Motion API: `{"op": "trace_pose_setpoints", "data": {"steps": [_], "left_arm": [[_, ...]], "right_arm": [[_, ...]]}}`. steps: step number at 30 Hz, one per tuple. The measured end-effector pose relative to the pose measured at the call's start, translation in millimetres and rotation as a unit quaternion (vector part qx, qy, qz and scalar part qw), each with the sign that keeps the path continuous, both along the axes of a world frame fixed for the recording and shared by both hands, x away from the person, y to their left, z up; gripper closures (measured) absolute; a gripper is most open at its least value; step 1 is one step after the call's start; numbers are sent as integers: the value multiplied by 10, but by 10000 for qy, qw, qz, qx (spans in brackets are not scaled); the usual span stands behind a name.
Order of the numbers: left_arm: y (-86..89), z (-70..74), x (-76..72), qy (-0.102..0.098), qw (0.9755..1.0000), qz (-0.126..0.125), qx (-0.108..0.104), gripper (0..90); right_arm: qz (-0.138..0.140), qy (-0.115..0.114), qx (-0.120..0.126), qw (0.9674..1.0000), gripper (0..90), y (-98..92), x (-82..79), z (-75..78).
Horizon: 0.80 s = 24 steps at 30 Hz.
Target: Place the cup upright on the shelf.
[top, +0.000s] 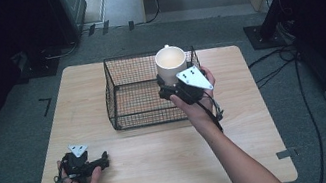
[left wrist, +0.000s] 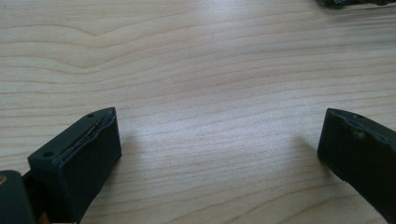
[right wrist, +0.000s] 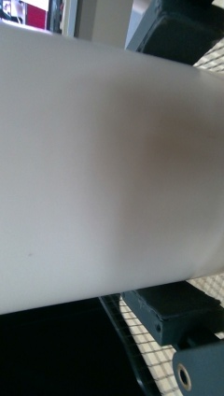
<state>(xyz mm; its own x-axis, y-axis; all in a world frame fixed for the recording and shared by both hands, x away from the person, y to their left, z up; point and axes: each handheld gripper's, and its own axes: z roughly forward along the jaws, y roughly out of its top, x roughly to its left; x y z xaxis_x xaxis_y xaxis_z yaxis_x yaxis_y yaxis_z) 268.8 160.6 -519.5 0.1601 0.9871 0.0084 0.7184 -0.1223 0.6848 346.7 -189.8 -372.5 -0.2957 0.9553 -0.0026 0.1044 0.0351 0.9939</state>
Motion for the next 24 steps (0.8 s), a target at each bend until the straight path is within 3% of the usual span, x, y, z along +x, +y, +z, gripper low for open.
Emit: {"op": "trace_pose_setpoints", "data": {"steps": [4, 8, 10, 13, 24], "left_arm": [[-3, -1, 0, -6, 10000, 6, -14, 0], [0, 0, -1, -2, 10000, -24, 8, 0], [0, 1, -2, -2, 10000, -27, 8, 0], [0, 1, -2, 0, 10000, -32, 8, 0], [-1, 2, -8, 3, 10000, -78, 14, 0]], "right_arm": [[127, -67, 34, 9999, 74, 38, 171, -24], [433, -128, 151, 9989, 73, 105, 390, -105], [617, -52, 278, 9977, 73, 124, 484, -132], [763, 2, 261, 9967, 73, 148, 571, -163], [1071, 211, 296, 9936, 72, 216, 979, -273]]}}
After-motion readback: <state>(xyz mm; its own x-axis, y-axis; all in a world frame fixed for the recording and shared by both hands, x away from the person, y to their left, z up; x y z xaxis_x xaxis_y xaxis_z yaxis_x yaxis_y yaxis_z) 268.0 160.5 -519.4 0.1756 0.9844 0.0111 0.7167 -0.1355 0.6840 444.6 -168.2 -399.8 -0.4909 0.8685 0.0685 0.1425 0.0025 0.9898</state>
